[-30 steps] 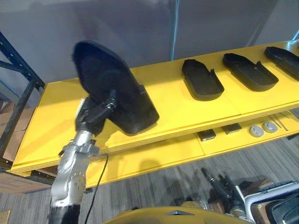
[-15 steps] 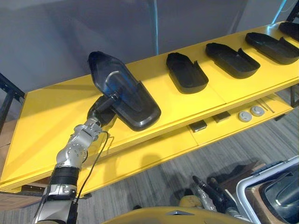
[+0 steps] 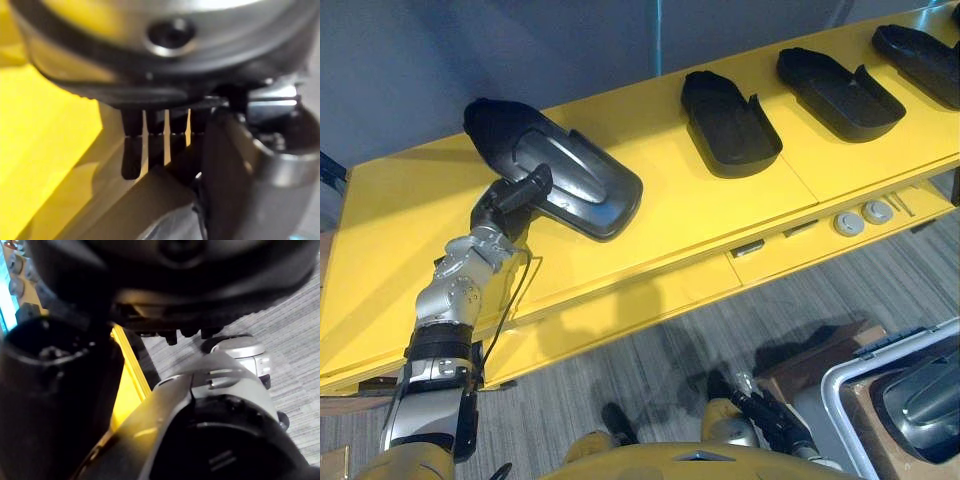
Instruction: Walk over and take three plastic housings, then place them on the shelf
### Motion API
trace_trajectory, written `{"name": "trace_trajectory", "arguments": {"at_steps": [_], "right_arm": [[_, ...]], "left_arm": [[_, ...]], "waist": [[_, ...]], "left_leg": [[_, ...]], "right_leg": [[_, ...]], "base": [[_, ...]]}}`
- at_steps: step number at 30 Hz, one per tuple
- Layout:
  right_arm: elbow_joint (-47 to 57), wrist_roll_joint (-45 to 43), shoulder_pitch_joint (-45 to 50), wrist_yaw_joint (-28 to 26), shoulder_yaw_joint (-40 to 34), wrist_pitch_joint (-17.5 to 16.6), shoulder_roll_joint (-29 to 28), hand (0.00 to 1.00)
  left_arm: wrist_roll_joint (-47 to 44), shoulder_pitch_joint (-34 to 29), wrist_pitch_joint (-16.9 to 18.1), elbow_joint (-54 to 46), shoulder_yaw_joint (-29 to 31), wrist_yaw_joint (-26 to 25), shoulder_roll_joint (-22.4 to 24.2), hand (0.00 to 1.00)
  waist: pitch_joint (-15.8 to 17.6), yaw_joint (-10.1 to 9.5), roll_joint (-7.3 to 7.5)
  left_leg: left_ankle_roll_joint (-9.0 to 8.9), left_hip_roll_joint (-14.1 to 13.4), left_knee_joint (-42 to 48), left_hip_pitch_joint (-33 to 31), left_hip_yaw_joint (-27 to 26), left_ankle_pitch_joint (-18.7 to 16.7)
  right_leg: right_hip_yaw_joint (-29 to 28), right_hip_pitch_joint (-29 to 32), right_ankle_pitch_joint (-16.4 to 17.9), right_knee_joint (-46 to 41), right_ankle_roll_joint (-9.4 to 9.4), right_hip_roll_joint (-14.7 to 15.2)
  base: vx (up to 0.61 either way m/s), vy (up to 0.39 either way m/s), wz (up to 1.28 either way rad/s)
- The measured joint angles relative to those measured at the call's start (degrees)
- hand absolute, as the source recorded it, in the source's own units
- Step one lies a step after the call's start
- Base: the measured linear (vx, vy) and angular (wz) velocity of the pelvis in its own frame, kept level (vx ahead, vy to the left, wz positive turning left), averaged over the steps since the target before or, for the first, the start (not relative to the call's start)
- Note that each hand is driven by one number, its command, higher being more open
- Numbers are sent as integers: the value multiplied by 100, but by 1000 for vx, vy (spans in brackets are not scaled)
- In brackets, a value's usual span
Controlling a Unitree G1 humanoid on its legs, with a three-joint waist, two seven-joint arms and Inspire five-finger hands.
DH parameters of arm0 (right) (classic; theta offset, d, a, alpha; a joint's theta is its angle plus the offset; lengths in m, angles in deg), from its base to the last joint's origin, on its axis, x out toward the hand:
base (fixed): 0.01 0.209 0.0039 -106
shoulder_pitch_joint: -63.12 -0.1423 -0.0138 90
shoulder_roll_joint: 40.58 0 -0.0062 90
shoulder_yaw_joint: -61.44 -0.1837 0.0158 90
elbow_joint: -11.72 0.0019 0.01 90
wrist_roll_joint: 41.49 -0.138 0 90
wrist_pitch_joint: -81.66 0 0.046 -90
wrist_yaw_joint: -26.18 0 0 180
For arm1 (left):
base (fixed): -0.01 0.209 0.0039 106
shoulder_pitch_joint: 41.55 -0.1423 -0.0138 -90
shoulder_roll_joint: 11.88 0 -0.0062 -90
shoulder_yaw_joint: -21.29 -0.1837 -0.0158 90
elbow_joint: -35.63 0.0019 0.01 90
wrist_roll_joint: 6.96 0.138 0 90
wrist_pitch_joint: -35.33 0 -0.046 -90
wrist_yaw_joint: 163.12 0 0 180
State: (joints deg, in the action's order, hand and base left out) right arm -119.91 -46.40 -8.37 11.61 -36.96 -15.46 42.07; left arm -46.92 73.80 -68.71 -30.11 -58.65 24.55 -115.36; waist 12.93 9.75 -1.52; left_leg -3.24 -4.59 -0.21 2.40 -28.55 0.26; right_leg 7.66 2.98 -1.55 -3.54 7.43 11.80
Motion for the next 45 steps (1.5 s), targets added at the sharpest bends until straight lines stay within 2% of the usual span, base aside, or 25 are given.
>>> {"name": "trace_trajectory", "arguments": {"at_steps": [1,2,5,13,17,21,26,31,33,35,36,38,39,41,44,45], "right_arm": [[15,-5,-18,4,17,0,-3,100],[55,-40,-18,19,16,-1,8,100],[169,-109,-31,43,37,-4,7,100],[207,-281,-44,181,220,-12,6,100],[212,-350,-62,311,232,-116,5,100],[220,-478,-61,433,246,-145,-6,100],[238,-497,-59,527,461,-245,-16,100],[226,-497,3,724,681,-424,-76,100],[212,-500,37,873,679,-535,-124,100],[216,-574,78,1128,673,-757,-243,100],[226,-616,79,1170,673,-798,-259,100],[432,-679,81,1344,672,-871,-306,100],[493,-678,81,1380,671,-893,-317,100],[767,-670,86,1542,656,-1082,-385,100],[1385,-500,68,1729,611,-1264,-447,100],[1557,-405,64,1749,582,-1271,-446,100]], "left_arm": [[1,29,0,-5,15,4,-34,0],[7,80,-6,5,22,-3,-38,100],[88,191,-15,1,37,9,-73,100],[1409,623,-195,38,29,-28,-137,100],[2450,912,-274,227,-24,-278,-541,100],[2942,1141,-479,425,-35,-409,-745,100],[3188,1502,-650,941,-41,-1057,-762,100],[3145,1732,-620,1271,-104,-2212,-823,100],[3110,1869,-452,1286,-143,-2545,-851,100],[2657,1987,143,1114,-260,-3046,-902,100],[2565,1987,271,1012,-282,-3135,-902,100],[2331,1986,831,539,-356,-3393,-870,100],[2228,1986,975,414,-355,-3437,-841,100],[1852,1982,1522,-68,-350,-3423,-640,100],[1430,1836,2008,-809,-353,-3051,-360,100],[1364,1791,2073,-951,-355,-2968,-325,100]], "waist": [[48,0,9],[96,-6,-5],[160,-8,-32],[247,-10,11],[329,105,7],[330,154,9],[337,211,20],[346,330,36],[362,338,65],[389,376,126],[384,386,134],[385,440,142],[385,448,145],[383,458,148],[372,459,155],[370,465,154]], "left_leg": [[-4,-16,15,-6,0,-4],[-11,-24,23,-23,-2,-10],[-8,-35,97,-156,0,-15],[-12,-115,194,-226,30,-18],[-11,-130,198,-229,33,-17],[-15,-116,219,-226,34,-19],[-42,-182,367,-219,14,-103],[-60,-238,445,-209,-51,-139],[-61,-244,466,-211,-55,-143],[-57,-258,507,-188,-51,-165],[-56,-256,507,-183,-52,-169],[-47,-249,507,-159,-52,-181],[-49,-249,507,-139,-53,-187],[-79,-252,507,-8,-74,-229],[-86,-253,506,128,-189,-292],[-86,-250,505,142,-213,-298]], "right_leg": [[-5,18,10,-38,-15,-9],[-12,39,17,-49,-24,-14],[-22,156,41,-78,-64,-7],[-13,201,36,-138,-85,-63],[-14,201,18,-133,-77,-84],[-17,189,8,-119,-80,-103],[-82,153,1,-106,-90,-146],[-166,150,-34,-60,-126,-202],[-171,141,-50,-38,-131,-206],[-169,88,-52,-26,-134,-212],[-170,81,-53,-20,-135,-211],[-167,18,-89,64,-136,-208],[-167,-12,-101,92,-137,-210],[-185,-151,-107,149,-132,-217],[-305,-235,-123,205,-120,-227],[-326,-246,-145,233,-117,-227]], "base": [[-36,-12,-2],[-46,-9,-1],[-40,-1,1],[0,0,0],[0,0,0],[17,2,0],[-3,-4,-7],[-37,-15,-9],[-16,-4,-2],[0,0,0],[0,0,0],[0,0,0],[-2,4,-6],[7,3,-9],[-6,11,-19],[-7,11,-23]]}}
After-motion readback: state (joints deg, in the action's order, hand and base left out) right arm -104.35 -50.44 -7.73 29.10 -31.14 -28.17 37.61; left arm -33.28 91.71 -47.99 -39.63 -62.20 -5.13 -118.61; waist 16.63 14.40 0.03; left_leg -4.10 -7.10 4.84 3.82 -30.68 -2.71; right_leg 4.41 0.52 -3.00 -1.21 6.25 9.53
